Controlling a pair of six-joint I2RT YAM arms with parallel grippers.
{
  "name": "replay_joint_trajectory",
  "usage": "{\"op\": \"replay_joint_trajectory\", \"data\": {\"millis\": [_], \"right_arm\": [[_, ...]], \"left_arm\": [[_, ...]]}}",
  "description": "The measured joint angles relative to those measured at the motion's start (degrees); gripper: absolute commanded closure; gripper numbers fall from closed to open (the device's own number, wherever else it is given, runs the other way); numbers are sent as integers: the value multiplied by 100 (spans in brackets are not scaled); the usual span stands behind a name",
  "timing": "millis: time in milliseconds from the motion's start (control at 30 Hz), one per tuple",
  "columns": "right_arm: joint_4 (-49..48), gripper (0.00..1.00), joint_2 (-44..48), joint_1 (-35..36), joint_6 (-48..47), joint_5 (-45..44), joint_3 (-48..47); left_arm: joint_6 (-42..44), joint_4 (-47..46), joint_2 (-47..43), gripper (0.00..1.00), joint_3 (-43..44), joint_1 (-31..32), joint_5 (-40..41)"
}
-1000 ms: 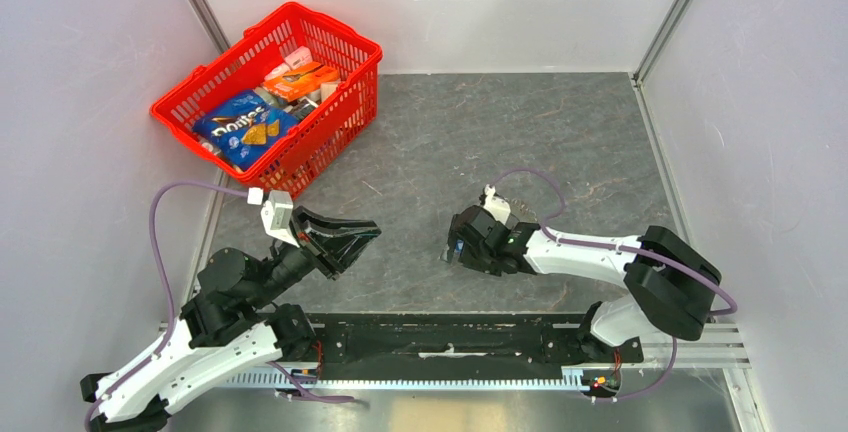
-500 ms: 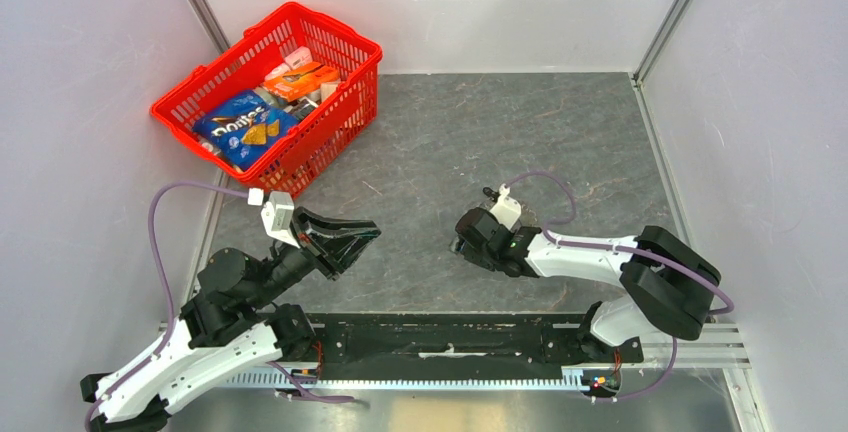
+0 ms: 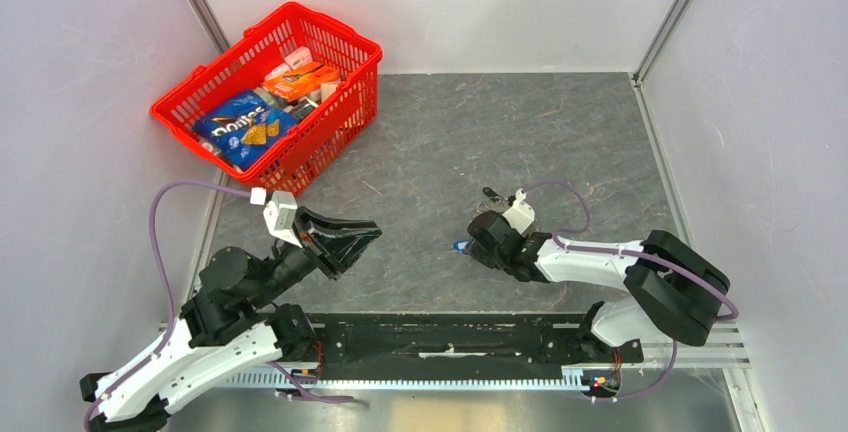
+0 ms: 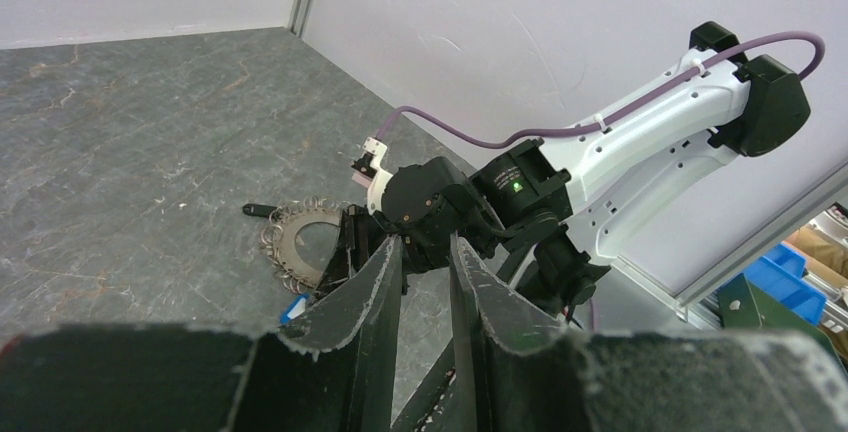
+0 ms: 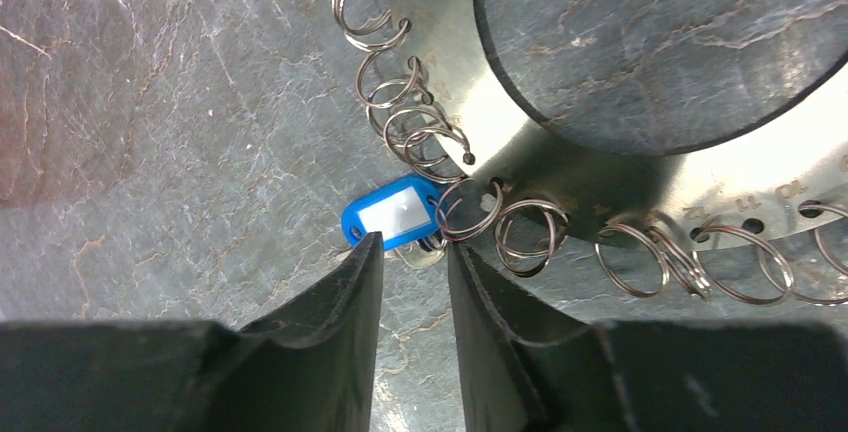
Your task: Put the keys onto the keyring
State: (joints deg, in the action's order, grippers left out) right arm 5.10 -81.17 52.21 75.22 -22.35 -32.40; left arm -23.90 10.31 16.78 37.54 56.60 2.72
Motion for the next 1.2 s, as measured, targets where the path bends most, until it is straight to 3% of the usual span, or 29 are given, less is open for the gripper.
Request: {"op": "replay_joint_trajectory", "data": {"millis": [167, 433, 700, 967, 1200], "right_arm": [[-13, 78, 20, -81, -2, 0, 46], [-72, 100, 7, -144, -22, 22, 90], [11, 100, 131, -160, -258, 94, 94], [903, 100, 1349, -293, -1421, 483, -262], [1139, 100, 2135, -699, -2402, 1482, -918]], "left_arm": [[2, -2, 57, 69, 0, 0, 0], [4, 4, 92, 69, 2, 2, 0], [4, 2, 94, 69, 2, 0, 2], [2, 33, 92, 69, 59, 0, -2], [-4, -66, 96, 69, 149, 0, -131]]}}
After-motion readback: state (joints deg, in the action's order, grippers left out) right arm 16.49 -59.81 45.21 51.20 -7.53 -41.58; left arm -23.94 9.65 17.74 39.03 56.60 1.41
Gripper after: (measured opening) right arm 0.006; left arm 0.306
